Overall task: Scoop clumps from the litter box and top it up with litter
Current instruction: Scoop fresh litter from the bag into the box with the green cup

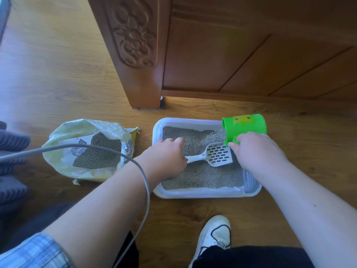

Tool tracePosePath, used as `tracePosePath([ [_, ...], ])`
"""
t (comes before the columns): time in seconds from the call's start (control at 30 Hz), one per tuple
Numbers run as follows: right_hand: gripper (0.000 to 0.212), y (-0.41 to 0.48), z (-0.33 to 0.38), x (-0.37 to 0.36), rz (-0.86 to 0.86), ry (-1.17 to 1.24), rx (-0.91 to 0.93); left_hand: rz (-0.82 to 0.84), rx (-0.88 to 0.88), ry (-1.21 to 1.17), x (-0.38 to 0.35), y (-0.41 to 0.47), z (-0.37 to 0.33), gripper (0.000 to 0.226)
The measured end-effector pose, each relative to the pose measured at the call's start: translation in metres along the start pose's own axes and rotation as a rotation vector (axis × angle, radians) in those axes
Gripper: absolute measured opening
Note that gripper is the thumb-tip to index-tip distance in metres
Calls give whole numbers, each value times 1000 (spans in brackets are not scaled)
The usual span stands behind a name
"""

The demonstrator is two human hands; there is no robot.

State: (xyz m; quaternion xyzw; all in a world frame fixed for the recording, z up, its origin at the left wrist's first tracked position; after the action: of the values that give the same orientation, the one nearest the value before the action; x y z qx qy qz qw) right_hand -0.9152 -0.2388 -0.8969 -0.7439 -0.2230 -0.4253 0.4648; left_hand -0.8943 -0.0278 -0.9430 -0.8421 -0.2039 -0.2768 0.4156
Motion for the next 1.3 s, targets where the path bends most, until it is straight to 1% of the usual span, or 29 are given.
tracePosePath([
  [0.17, 42, -2, 11, 2, 0, 3, 17, -14, 4, -4, 3, -2, 6, 52],
  [0.47, 49, -12, 57, 0, 5, 9, 211, -26, 27, 4, 7, -13, 21, 48],
  [0.57, 49, -15, 66, -8, 60, -18, 212, -31, 34, 9, 9, -18, 25, 48],
  [0.67, 48, -22, 74, -18, 110, -117, 224, -28, 34, 5, 10, -22, 28, 49],
  [0.83, 49, -33, 80, -34, 258, -200, 235, -34, 39, 13, 11, -23, 30, 49],
  [0.97, 50, -37, 71, -37, 292, -232, 193, -40, 39, 18, 10, -23, 29, 48],
  [1.1, 48, -42, 52, -30, 272, -289, 79, -37, 14, 24, 7, -20, 22, 45],
  [1.17, 46, -44, 48, -25, 327, -310, 18, -37, -2, 24, 7, -17, 18, 46],
  [1.23, 50, -46, 46, -19, 381, -342, -40, -38, -10, 23, 6, -15, 15, 46],
  [1.3, 47, -45, 44, -16, 367, -334, -45, -39, -14, 24, 6, -14, 13, 46],
])
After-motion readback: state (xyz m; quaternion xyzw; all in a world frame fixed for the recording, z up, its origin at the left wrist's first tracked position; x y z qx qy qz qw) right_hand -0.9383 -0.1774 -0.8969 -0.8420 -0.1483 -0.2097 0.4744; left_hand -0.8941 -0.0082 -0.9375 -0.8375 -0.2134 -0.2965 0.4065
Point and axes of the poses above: each hand's wrist, its own y-axis towards the middle knuckle, its own x-axis out of the back of the hand, z = x × y, the point moved 5 cm from there along y, towards the middle knuckle, and after that the axes turned 10 degrees about -x, right-handed, at the moved point
